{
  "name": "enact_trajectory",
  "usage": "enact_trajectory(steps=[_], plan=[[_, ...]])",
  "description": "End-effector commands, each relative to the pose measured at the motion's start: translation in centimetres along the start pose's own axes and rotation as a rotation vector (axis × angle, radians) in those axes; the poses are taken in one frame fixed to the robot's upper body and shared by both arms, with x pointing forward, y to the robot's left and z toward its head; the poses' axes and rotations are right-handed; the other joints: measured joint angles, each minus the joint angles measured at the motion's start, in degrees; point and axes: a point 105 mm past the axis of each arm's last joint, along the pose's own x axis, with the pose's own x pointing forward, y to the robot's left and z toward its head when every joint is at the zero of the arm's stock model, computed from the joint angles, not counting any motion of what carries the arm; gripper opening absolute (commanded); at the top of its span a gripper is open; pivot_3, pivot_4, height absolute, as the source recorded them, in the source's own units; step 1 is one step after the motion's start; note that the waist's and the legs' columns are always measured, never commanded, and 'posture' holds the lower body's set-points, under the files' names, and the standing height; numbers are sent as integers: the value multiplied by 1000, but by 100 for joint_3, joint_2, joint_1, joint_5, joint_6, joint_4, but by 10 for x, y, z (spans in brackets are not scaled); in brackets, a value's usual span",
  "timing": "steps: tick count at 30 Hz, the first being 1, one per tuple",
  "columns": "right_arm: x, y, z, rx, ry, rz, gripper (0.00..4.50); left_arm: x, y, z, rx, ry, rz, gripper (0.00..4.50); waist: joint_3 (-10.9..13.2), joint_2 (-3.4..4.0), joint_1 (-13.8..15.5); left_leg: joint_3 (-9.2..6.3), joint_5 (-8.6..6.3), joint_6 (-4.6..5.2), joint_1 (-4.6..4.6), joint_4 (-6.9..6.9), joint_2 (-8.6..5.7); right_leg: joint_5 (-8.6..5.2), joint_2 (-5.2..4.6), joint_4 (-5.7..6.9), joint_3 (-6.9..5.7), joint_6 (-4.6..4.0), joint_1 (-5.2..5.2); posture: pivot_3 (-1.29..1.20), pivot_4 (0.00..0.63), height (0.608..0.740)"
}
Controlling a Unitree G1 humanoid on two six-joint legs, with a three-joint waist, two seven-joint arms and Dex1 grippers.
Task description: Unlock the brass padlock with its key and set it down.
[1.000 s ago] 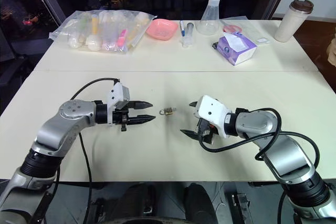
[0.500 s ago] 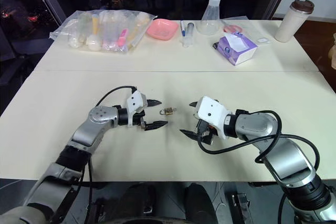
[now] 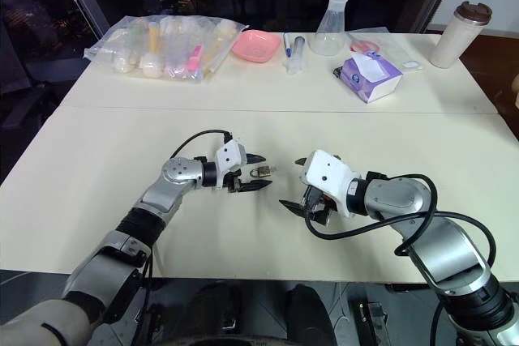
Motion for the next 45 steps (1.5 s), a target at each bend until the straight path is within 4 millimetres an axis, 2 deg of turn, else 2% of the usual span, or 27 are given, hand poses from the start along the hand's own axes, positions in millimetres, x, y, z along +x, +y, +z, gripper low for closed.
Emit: enact_trajectory(steps=[1,2,8,11,14,22,25,36,40,42,43,45], plan=[[-5,-3,14,-60,-28,-20,4500,-13,5,-19,-8,92,13,1131,0,0,-2,0,0,0,0,0,0,0,0,0,0,0,0,0,150,715],[-4,-3,14,-68,-31,-21,4500,-15,6,-19,-2,98,18,787,0,0,-12,-1,0,0,0,0,1,0,1,1,0,0,-1,0,150,715],[13,-14,10,-337,6,-115,4500,-33,26,-15,-1,124,47,765,0,0,-137,-4,0,0,0,-2,4,0,7,3,-1,0,-4,0,150,715],[27,-25,13,-672,-2,-190,4500,-48,33,15,-26,57,-54,765,1,-1,-179,3,1,-2,-3,-4,4,0,14,10,-1,0,-18,0,150,715],[36,-26,23,-840,-81,-218,4500,-56,33,37,-33,15,-143,765,2,1,-146,10,4,-7,-13,-8,4,-2,27,19,3,1,-40,0,150,715],[60,-19,40,-965,-191,-215,4500,-59,39,65,13,-13,-204,765,6,-5,-122,18,20,-34,-24,3,-5,-2,12,1,1,3,-30,0,150,715],[65,-19,45,-997,-212,-224,4500,-57,40,66,25,-12,-202,765,6,-5,-131,17,20,-34,-23,2,-2,-2,14,5,1,3,-33,0,150,715],[70,-27,40,-1053,-180,-233,4500,-58,33,69,28,-25,-246,765,6,-5,-132,18,20,-35,-23,2,-1,-2,13,8,2,3,-34,0,150,715],[70,-28,40,-1059,-181,-235,3353,-58,32,69,29,-23,-248,765,6,-5,-134,17,20,-35,-23,2,-1,-2,13,10,2,3,-35,0,150,715],[71,-27,41,-1060,-185,-232,2332,-58,32,67,34,-18,-245,765,6,-5,-132,18,20,-35,-23,2,-1,-2,13,10,2,3,-35,0,150,715],[71,-27,42,-1061,-187,-230,1617,-58,32,66,39,-15,-244,765,6,-5,-133,18,20,-35,-23,2,-1,-2,13,10,2,3,-35,0,150,715],[71,-27,42,-1065,-189,-227,641,-58,32,66,45,-10,-242,765,6,-5,-131,18,20,-35,-23,2,-1,-2,13,10,2,3,-35,0,150,715]])
